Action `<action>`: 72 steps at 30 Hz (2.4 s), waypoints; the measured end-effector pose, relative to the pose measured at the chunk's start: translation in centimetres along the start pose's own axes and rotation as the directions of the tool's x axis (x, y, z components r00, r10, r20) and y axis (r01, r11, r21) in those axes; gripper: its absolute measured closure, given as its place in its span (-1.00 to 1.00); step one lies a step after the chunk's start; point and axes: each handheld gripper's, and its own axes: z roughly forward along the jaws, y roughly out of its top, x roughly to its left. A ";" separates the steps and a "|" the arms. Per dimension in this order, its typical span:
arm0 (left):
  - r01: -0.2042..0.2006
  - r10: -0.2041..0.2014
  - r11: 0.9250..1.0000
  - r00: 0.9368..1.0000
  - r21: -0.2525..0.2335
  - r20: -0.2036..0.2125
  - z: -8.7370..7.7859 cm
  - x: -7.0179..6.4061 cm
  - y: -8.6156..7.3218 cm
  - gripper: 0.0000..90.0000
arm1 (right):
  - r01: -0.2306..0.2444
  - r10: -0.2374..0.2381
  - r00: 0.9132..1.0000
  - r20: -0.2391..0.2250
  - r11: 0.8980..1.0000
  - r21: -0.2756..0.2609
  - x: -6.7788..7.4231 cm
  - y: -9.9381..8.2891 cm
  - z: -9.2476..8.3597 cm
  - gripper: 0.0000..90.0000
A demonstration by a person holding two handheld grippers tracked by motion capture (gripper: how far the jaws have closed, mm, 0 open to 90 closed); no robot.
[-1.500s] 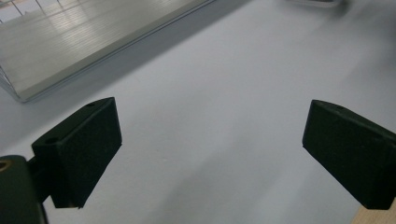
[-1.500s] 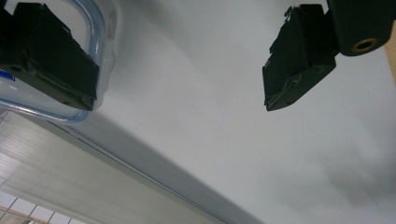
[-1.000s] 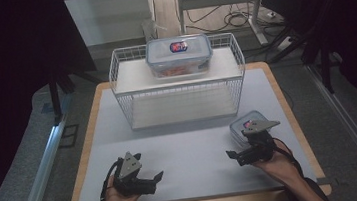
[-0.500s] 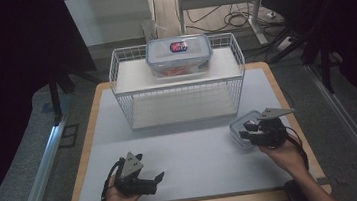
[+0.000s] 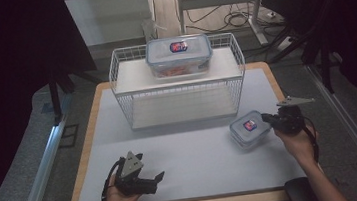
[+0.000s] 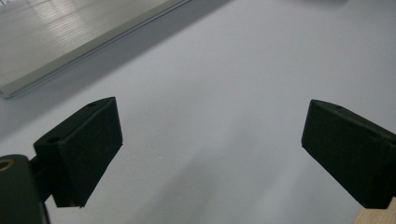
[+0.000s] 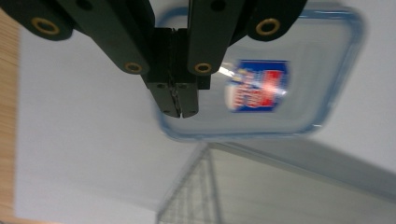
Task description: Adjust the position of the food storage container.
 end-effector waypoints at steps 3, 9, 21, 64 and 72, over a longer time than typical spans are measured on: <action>0.000 0.000 1.000 1.000 0.003 0.002 0.1 0.0 0.0 -0.89 | -0.020 0.020 0.999 0.041 1.000 0.008 -1.4 -0.4 0.2 0.99; 0.000 0.000 1.000 1.000 0.007 0.003 0.2 0.0 0.0 -0.89 | -0.060 0.058 0.996 0.062 0.998 0.032 -3.0 -1.0 0.7 0.99; 0.007 -0.008 1.000 1.000 0.008 0.007 0.3 0.1 0.0 -0.89 | -0.042 0.040 0.999 0.030 0.995 0.086 -1.7 -1.1 1.3 0.99; 0.031 -0.031 0.999 0.999 0.009 0.014 0.8 0.1 0.1 -0.91 | 0.179 -0.135 0.944 -0.302 0.977 0.120 11.0 -0.2 4.1 0.99; 0.028 -0.028 1.000 0.999 0.013 0.017 0.9 0.0 0.1 -0.91 | 0.205 -0.160 0.928 -0.336 0.973 0.102 12.6 -0.3 4.4 0.99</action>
